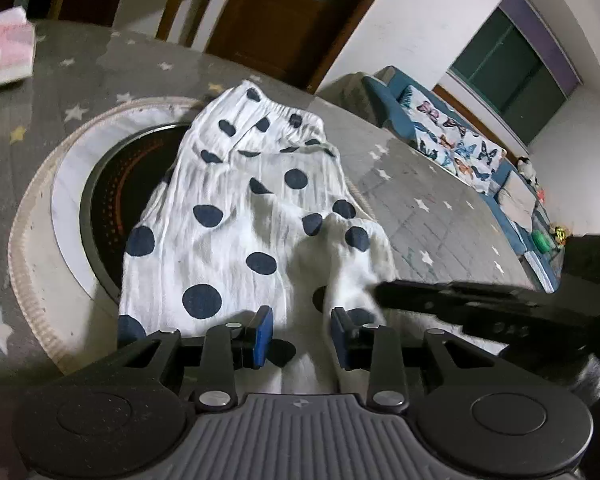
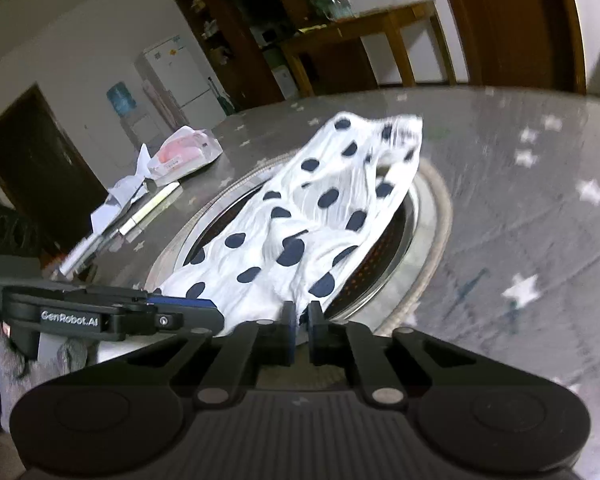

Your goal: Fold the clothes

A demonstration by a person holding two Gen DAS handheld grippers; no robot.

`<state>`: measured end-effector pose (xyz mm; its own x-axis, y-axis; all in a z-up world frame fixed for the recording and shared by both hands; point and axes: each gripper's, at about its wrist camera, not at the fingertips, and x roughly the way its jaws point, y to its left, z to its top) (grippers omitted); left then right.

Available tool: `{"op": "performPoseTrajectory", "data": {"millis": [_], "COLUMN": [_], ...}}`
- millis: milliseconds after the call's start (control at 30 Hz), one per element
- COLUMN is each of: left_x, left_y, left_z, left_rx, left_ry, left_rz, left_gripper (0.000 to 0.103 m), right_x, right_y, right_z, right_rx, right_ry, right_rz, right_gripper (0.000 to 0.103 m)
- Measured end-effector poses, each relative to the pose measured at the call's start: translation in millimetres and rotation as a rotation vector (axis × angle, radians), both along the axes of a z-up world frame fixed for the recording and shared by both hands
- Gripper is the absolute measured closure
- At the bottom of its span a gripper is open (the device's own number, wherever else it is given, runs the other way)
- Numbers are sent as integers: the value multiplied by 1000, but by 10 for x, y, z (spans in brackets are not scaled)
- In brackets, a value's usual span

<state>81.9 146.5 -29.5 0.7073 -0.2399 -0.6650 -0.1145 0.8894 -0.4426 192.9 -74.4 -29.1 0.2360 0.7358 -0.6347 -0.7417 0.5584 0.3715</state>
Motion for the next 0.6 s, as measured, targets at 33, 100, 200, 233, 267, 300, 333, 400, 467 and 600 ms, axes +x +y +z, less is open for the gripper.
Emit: {"op": "performPoseTrajectory", "data": {"millis": [33, 100, 200, 233, 267, 300, 333, 400, 467, 600], "left_x": [-20, -60, -129, -157, -186, -216, -247, -319, -385, -502], "left_y": [0, 15, 58, 72, 86, 96, 95, 72, 5, -213], "left_z": [9, 6, -24, -19, -12, -2, 13, 58, 107, 157], "left_rx": [10, 24, 43, 51, 58, 65, 71, 86, 101, 114], "left_ry": [-2, 0, 13, 9, 7, 7, 4, -10, -29, -67], "left_rz": [-4, -9, -7, -7, -5, -3, -5, -18, -39, -107], "left_gripper": [68, 68, 68, 68, 68, 68, 68, 68, 68, 68], "right_x": [-26, -77, -95, -106, -116, -127, -138, -65, 9, 156], "right_y": [-28, -83, -120, -114, -108, -102, -95, -2, 93, 282], "right_z": [54, 163, 141, 147, 154, 160, 167, 231, 295, 424], "right_rx": [-19, -56, -154, -172, -189, -206, -223, -198, -173, -122], "right_ry": [-20, -59, -74, -82, -91, -100, -109, -128, -146, -183], "right_rz": [0, 0, -4, -1, 2, 5, 8, -2, -12, -31], "right_gripper": [98, 98, 98, 98, 98, 98, 95, 94, 94, 93]}}
